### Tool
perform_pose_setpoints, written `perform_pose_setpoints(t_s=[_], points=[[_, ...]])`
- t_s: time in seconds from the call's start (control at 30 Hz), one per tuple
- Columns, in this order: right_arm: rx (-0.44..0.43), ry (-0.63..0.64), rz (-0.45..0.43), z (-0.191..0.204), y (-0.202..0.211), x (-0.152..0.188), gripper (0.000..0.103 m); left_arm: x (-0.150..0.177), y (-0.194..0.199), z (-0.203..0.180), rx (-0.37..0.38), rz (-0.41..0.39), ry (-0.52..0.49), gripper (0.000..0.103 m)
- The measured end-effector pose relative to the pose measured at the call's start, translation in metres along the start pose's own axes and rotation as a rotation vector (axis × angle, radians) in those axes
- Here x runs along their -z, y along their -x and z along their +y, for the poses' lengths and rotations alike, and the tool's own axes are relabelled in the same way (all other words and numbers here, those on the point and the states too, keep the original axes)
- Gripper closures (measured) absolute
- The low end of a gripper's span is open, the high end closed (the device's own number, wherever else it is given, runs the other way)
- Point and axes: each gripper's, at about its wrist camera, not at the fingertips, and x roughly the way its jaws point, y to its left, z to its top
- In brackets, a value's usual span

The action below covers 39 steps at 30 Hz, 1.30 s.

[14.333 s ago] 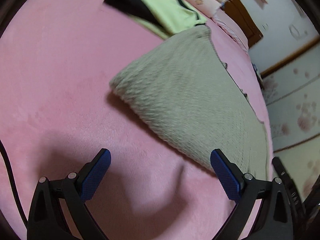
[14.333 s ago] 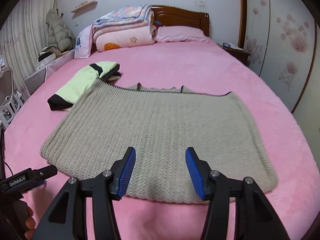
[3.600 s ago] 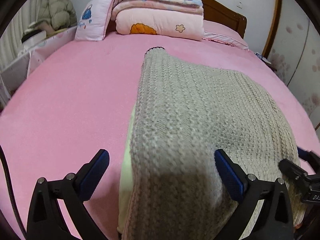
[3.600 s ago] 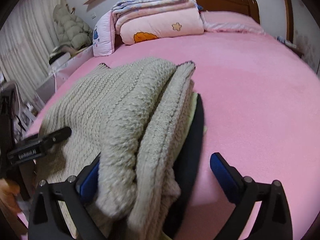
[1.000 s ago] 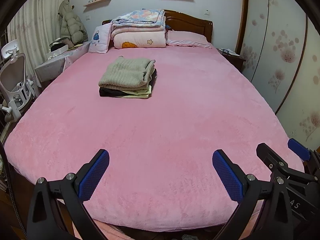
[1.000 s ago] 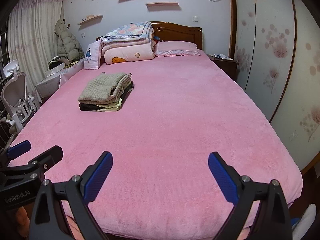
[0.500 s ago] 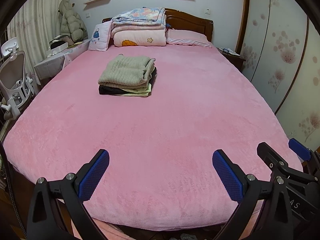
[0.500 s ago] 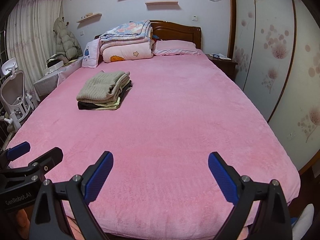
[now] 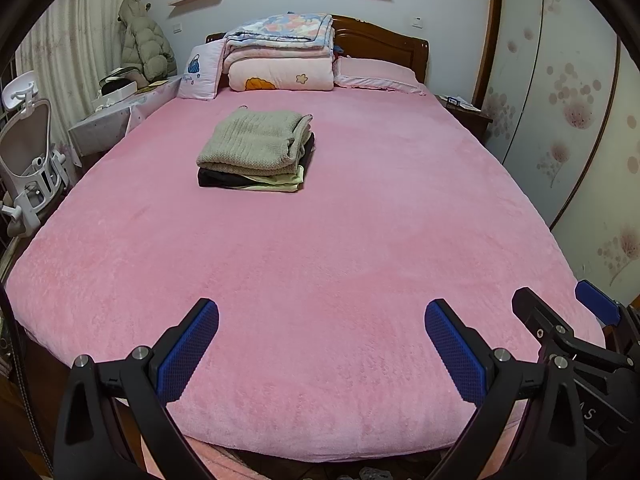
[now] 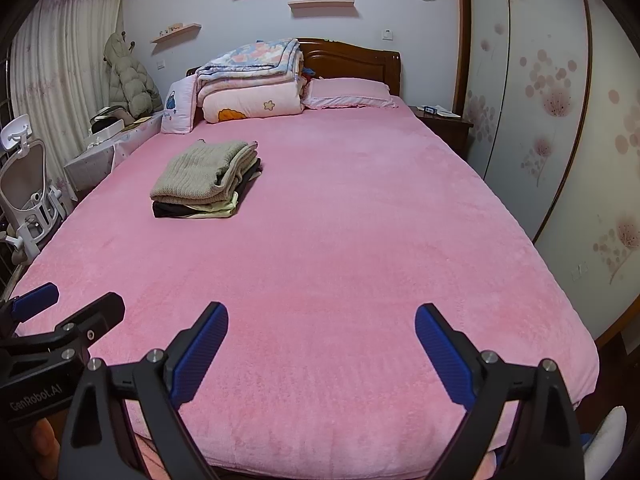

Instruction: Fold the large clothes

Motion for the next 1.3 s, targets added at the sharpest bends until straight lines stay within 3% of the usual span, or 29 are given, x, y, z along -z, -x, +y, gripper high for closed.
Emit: perform_pose_setpoints(t_s=[1.3], points=[[0.016, -0.006, 0.017, 0.0022, -0.0097, 0.0043, 0.011, -0.0003, -0.0033, 0.0008, 0.007, 0.012, 0.009, 0.001]])
